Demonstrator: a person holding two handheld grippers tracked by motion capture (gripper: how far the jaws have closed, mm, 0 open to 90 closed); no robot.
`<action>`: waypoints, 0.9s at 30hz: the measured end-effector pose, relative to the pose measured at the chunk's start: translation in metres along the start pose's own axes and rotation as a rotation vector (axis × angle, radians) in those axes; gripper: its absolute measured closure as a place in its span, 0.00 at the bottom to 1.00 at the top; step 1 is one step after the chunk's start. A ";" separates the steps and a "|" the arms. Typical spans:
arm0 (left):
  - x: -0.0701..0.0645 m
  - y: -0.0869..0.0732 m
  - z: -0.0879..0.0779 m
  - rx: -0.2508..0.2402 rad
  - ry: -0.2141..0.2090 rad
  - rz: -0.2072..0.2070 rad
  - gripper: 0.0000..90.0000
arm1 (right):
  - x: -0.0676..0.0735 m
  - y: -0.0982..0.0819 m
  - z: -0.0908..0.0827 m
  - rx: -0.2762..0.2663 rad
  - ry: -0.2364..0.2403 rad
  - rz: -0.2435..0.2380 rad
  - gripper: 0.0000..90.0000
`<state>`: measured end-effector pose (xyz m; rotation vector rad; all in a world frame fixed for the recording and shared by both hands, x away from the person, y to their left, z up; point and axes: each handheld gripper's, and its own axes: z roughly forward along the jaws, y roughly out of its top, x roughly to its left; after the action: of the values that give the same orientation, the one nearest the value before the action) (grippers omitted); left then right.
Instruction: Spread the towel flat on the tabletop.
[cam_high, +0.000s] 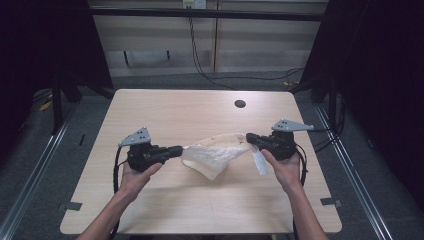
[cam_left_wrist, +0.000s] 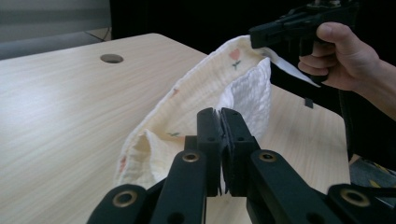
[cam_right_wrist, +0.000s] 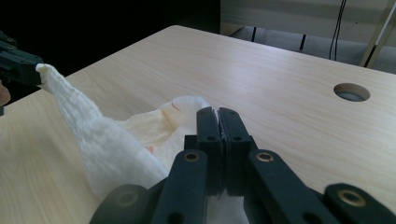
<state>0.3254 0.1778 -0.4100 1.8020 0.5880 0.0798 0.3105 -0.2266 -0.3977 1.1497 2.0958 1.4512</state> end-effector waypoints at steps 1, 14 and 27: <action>0.001 0.002 -0.002 -0.004 0.006 -0.001 0.97 | 0.000 0.003 0.000 0.000 -0.004 -0.001 0.98; 0.013 0.046 -0.027 -0.088 0.058 0.010 0.97 | 0.012 0.056 -0.013 -0.088 0.006 -0.039 0.98; 0.032 0.088 -0.043 -0.107 0.129 0.004 0.97 | 0.012 0.114 -0.009 -0.124 -0.038 -0.052 0.98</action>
<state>0.3695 0.2120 -0.3232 1.7032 0.6597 0.2270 0.3449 -0.2056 -0.2905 1.0593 1.9653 1.5003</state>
